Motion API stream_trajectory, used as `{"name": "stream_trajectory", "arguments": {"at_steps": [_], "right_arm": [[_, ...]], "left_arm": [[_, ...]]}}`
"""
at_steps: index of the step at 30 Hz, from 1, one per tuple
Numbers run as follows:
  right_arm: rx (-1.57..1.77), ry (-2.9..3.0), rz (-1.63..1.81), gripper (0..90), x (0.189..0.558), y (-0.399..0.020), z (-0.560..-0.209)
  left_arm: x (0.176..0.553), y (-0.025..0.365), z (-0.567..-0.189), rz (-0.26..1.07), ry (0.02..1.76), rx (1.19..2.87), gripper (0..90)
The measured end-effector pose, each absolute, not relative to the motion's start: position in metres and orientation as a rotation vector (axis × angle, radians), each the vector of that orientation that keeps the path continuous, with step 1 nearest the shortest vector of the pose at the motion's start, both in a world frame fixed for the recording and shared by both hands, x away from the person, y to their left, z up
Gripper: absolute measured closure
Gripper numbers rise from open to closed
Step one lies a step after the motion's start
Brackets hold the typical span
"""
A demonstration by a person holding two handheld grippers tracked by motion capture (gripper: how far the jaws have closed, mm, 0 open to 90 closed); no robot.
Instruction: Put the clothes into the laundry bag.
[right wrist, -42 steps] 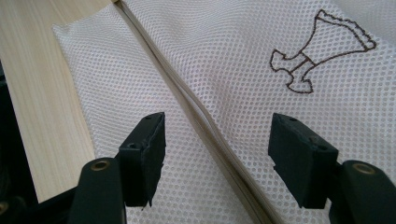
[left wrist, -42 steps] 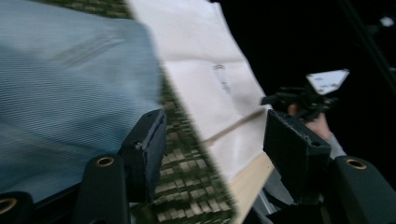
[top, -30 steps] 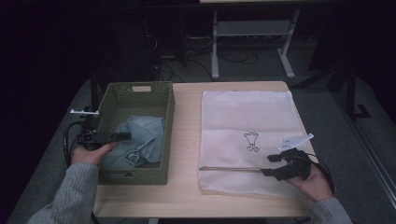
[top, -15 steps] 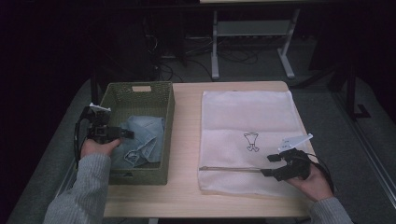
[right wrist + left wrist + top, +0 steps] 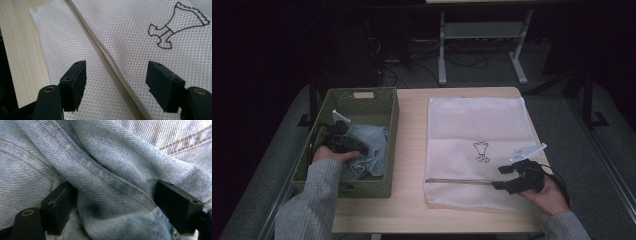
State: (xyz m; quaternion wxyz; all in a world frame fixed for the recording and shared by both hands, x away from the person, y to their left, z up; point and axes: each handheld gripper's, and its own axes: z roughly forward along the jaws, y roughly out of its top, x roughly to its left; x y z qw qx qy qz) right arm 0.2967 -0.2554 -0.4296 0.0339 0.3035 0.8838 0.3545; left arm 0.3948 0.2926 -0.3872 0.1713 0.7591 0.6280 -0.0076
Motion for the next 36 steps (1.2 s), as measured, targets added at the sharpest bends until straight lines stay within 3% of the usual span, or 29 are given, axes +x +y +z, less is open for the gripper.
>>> {"name": "stream_trajectory", "arguments": {"at_steps": [12, 16, 24, 28, 31, 36], "right_arm": [[0.912, 2.727, 1.062, 30.9, 0.297, -0.252, -0.432], [0.884, 2.721, 1.062, 30.3, 0.296, -0.249, -0.431], [0.753, 2.733, 1.061, 28.9, 0.300, -0.249, -0.434], [0.702, 2.763, 0.988, 27.4, 0.302, -0.244, -0.436], [0.669, 2.751, 0.965, 27.1, 0.307, -0.240, -0.436], [0.634, 2.764, 0.968, 38.3, 0.316, -0.238, -0.439]], "left_arm": [[0.390, 0.275, -0.371, 0.217, 1.772, 2.371, 21.1], [0.393, 0.273, -0.381, 0.187, 1.806, 2.387, 19.5], [0.400, 0.273, -0.398, 0.008, 1.789, 2.382, 13.6], [0.402, 0.268, -0.405, -0.003, 1.785, 2.408, 13.9], [0.402, 0.266, -0.410, 0.007, 1.786, 2.421, 16.8], [0.401, 0.263, -0.414, -0.032, 1.759, 2.438, 37.2]]}}
